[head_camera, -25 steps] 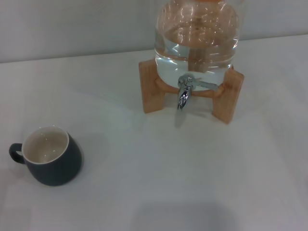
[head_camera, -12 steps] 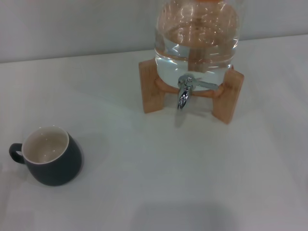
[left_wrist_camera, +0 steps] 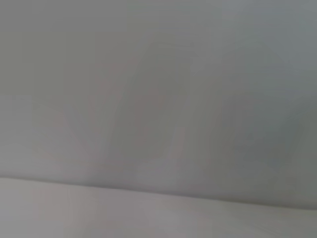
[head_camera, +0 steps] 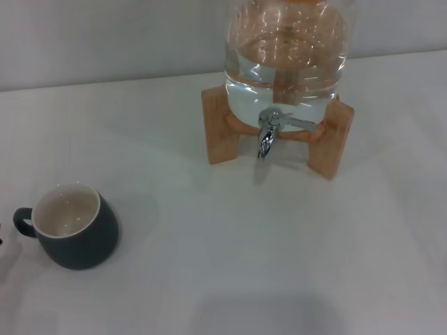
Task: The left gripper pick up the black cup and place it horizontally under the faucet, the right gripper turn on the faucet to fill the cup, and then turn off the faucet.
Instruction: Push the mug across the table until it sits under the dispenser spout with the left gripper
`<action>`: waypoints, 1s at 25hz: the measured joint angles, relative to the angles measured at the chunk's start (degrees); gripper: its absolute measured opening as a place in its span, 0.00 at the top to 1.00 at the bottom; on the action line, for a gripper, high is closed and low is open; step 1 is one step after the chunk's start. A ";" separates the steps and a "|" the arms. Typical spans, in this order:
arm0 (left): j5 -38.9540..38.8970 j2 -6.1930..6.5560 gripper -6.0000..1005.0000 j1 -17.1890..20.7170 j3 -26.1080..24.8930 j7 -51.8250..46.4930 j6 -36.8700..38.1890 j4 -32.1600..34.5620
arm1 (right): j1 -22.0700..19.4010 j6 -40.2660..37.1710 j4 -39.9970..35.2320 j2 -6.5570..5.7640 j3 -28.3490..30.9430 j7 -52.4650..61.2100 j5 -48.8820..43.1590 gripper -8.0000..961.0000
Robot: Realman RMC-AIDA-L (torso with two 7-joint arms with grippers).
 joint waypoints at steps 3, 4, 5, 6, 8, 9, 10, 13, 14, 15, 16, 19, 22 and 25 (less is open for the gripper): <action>0.08 0.01 0.11 0.04 0.00 0.52 0.09 -0.66 | 0.02 -0.03 -0.03 -0.03 -0.01 0.00 0.00 0.11; 0.19 0.01 0.11 0.05 0.00 0.54 0.13 -0.80 | 0.03 -0.04 -0.05 -0.04 -0.01 0.00 0.00 0.11; 0.43 0.02 0.11 0.08 0.00 0.57 0.19 -1.08 | 0.03 -0.06 -0.06 -0.05 -0.01 0.00 0.00 0.11; 0.59 0.02 0.11 0.10 0.00 0.61 0.22 -1.23 | 0.03 -0.08 -0.07 -0.05 -0.01 0.00 0.00 0.11; 0.68 0.04 0.11 0.10 0.00 0.90 0.32 -1.72 | 0.04 -0.10 -0.07 -0.07 -0.01 0.00 0.00 0.11; 0.68 0.04 0.11 0.10 0.00 0.90 0.32 -1.72 | 0.04 -0.10 -0.07 -0.07 -0.01 0.00 0.00 0.11; 0.68 0.04 0.11 0.09 0.00 1.06 0.38 -1.87 | 0.04 -0.10 -0.07 -0.07 -0.01 0.00 0.00 0.11; 0.68 0.05 0.11 0.05 -0.01 1.16 0.43 -2.05 | 0.01 -0.10 -0.07 -0.08 -0.01 0.00 0.00 0.11; 0.70 0.05 0.11 0.03 0.00 1.23 0.43 -2.24 | -0.02 -0.10 -0.07 -0.08 -0.01 0.00 0.00 0.11; 0.70 0.05 0.11 -0.01 -0.01 1.37 0.44 -2.39 | -0.03 -0.10 -0.07 -0.08 -0.01 0.00 0.00 0.11; 0.73 0.05 0.11 -0.03 -0.01 1.56 0.44 -2.53 | -0.06 -0.10 -0.07 -0.08 -0.01 0.00 0.00 0.11; 0.73 0.04 0.11 0.01 -0.01 1.97 0.49 -2.66 | -0.19 -0.10 -0.07 -0.08 -0.01 0.00 0.00 0.11; 0.73 0.04 0.11 0.09 -0.01 1.99 0.50 -2.67 | -0.22 -0.10 -0.07 -0.08 -0.01 0.00 0.00 0.11; 0.73 0.04 0.11 0.15 -0.01 2.05 0.50 -2.67 | -0.23 -0.04 -0.07 -0.08 -0.01 0.00 0.00 0.11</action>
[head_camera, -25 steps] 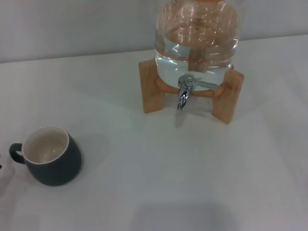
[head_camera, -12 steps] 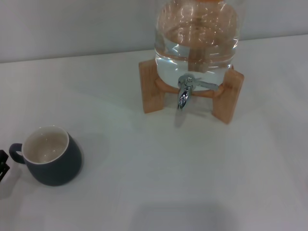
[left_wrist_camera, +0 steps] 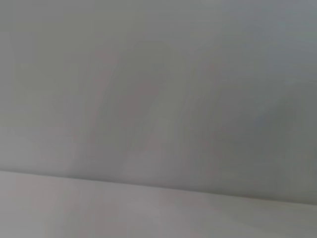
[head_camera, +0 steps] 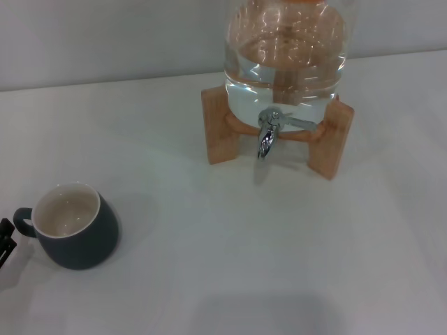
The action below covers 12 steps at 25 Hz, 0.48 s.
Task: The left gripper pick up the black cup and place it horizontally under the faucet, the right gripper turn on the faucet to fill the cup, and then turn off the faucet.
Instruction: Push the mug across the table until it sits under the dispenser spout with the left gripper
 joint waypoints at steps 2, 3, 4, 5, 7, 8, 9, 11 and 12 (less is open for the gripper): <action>0.00 0.00 0.11 0.07 0.00 0.03 -0.03 0.00 | 0.00 0.05 0.00 0.00 0.00 0.00 0.00 0.11; -0.01 0.00 0.11 0.11 0.00 0.03 -0.17 0.00 | 0.00 0.06 0.00 0.00 0.00 0.00 0.00 0.11; -0.01 0.00 0.11 0.18 0.00 0.03 -0.35 0.00 | 0.00 0.08 0.00 0.00 0.00 0.00 0.00 0.11; -0.01 0.00 0.11 0.24 0.00 0.03 -0.45 0.00 | -0.01 0.10 0.00 0.00 0.00 0.00 0.00 0.11; -0.02 0.00 0.11 0.41 0.00 0.15 -0.59 0.00 | 0.00 0.14 0.03 0.00 0.00 0.00 0.00 0.11; -0.02 0.00 0.11 0.45 0.00 0.28 -0.59 0.00 | -0.01 0.15 0.05 0.00 0.00 0.00 0.00 0.11; -0.02 0.00 0.11 0.45 0.00 0.39 -0.60 -0.04 | 0.00 0.15 0.07 0.01 0.00 0.00 0.00 0.11; -0.03 0.00 0.11 0.42 0.00 0.60 -0.61 -0.33 | -0.01 0.10 0.09 0.00 0.00 0.00 0.00 0.11; -0.03 0.00 0.11 0.40 0.00 0.71 -0.62 -0.53 | 0.00 0.08 0.09 0.00 0.00 0.00 0.00 0.11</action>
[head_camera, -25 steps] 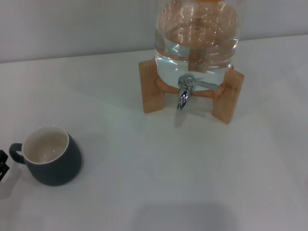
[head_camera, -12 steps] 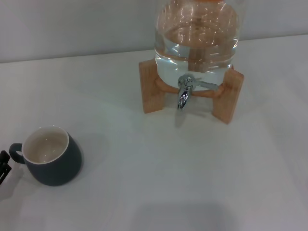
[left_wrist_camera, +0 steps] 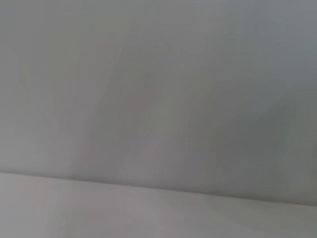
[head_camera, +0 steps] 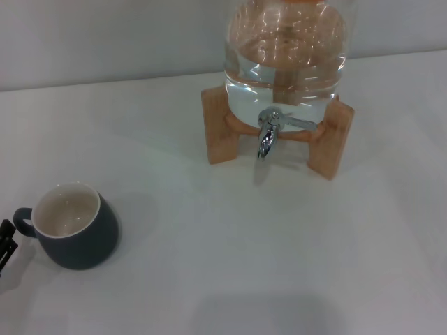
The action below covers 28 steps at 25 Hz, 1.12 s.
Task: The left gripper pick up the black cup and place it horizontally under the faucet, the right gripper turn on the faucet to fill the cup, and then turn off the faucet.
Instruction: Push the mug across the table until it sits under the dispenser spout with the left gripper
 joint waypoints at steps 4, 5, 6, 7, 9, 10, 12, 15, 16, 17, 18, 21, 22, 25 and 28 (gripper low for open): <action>-0.01 0.00 0.11 -0.01 0.00 0.41 0.11 -0.34 | 0.14 -0.02 -0.05 0.00 0.00 0.00 0.00 0.11; -0.09 0.00 0.11 0.01 -0.07 0.95 0.18 -0.72 | 0.21 -0.02 -0.05 0.00 0.00 0.00 0.00 0.11; -0.18 0.00 0.11 0.03 -0.11 1.36 0.23 -0.96 | 0.22 -0.03 -0.06 0.00 0.00 0.00 0.00 0.11; -0.27 0.00 0.11 0.06 -0.13 2.17 0.28 -1.39 | 0.25 -0.04 -0.07 0.00 0.00 0.00 0.00 0.11; -0.32 -0.01 0.11 0.05 -0.08 3.19 0.35 -1.70 | 0.30 -0.04 -0.08 0.00 0.00 0.00 0.00 0.11; -0.32 -0.01 0.11 0.03 -0.06 3.44 0.35 -1.71 | 0.32 -0.04 -0.08 0.00 0.00 0.00 0.00 0.11; -0.27 -0.05 0.11 -0.02 -0.04 4.48 0.37 -1.80 | 0.35 -0.04 -0.09 0.00 0.04 0.00 0.00 0.11; -0.20 -0.07 0.11 -0.06 -0.04 6.56 0.38 -2.23 | 0.36 -0.05 -0.09 0.00 0.07 0.00 0.00 0.11; -0.20 -0.07 0.11 -0.06 -0.04 6.56 0.38 -2.23 | 0.35 -0.05 -0.09 0.00 0.08 0.00 0.00 0.11; -0.16 -0.08 0.11 0.00 -0.05 7.51 0.38 -2.34 | 0.32 -0.05 -0.09 0.00 0.08 0.00 0.00 0.11; -0.16 -0.09 0.11 0.00 -0.06 7.56 0.38 -2.35 | 0.28 -0.05 -0.09 0.00 0.09 0.00 0.00 0.11; -0.14 -0.09 0.11 0.05 -0.07 7.64 0.29 -2.36 | 0.16 -0.04 -0.09 0.00 0.09 0.00 0.00 0.11; -0.13 -0.09 0.11 0.09 -0.08 7.64 0.24 -2.36 | 0.12 -0.04 -0.09 0.00 0.09 0.00 0.00 0.11; -0.11 -0.09 0.11 0.17 -0.09 7.71 0.12 -2.36 | 0.08 -0.01 -0.09 0.00 0.09 0.00 0.00 0.11; -0.09 -0.09 0.11 0.31 -0.09 7.73 0.07 -2.37 | 0.02 0.00 -0.09 0.00 0.09 0.00 0.00 0.11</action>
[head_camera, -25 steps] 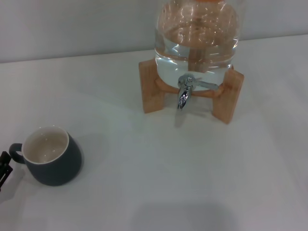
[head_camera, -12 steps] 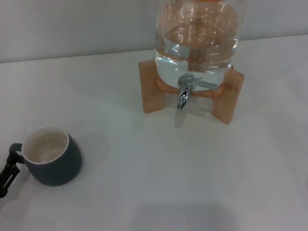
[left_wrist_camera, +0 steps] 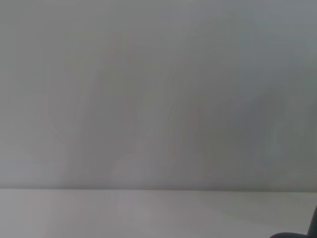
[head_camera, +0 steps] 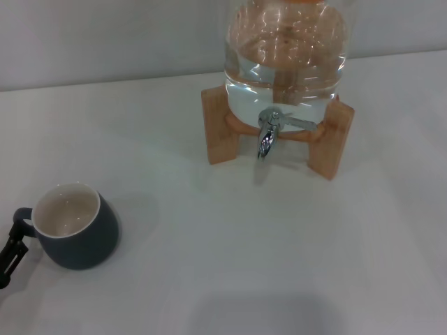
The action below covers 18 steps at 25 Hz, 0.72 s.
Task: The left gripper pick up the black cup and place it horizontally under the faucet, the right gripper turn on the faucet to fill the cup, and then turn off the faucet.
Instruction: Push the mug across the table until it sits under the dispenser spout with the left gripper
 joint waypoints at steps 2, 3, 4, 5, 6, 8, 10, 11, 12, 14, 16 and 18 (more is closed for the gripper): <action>0.00 0.00 0.11 0.13 0.00 0.00 -0.05 0.00 | -0.02 0.00 0.00 0.00 0.00 0.00 0.00 0.11; -0.01 0.00 0.11 0.16 0.00 -0.02 -0.05 0.00 | -0.02 -0.01 0.00 0.00 0.00 0.00 0.00 0.11; -0.02 0.00 0.11 0.17 0.00 -0.07 -0.05 0.00 | -0.02 -0.02 0.00 0.00 0.00 0.00 0.00 0.11; -0.05 0.00 0.11 0.20 -0.03 -0.15 -0.03 0.00 | -0.02 -0.03 0.00 0.00 0.00 0.00 0.00 0.11; -0.05 0.00 0.11 0.20 -0.03 -0.15 -0.03 0.00 | -0.02 -0.03 0.00 0.00 0.00 0.00 0.00 0.11; -0.09 0.00 0.11 0.17 -0.05 -0.26 0.02 0.00 | -0.04 -0.02 0.00 0.00 0.00 0.00 0.00 0.11; -0.10 0.00 0.11 0.14 -0.04 -0.28 0.02 0.00 | -0.08 0.00 0.00 0.00 0.00 0.00 0.00 0.11; -0.10 0.00 0.11 0.12 -0.04 -0.28 0.02 0.00 | -0.10 0.00 0.00 0.00 0.00 0.00 0.00 0.11; -0.10 0.00 0.11 0.12 -0.05 -0.28 0.01 0.00 | -0.12 0.01 0.00 0.00 0.00 0.00 0.00 0.11; -0.12 0.00 0.11 0.10 -0.04 -0.28 -0.03 0.00 | -0.17 0.02 0.00 0.00 0.00 0.00 0.00 0.11; -0.13 0.00 0.11 0.06 -0.02 -0.28 -0.04 0.00 | -0.19 0.03 0.00 0.00 0.00 0.00 0.00 0.11; -0.12 0.00 0.11 0.01 -0.01 -0.31 -0.04 0.00 | -0.19 0.04 0.00 0.00 0.00 0.00 0.00 0.11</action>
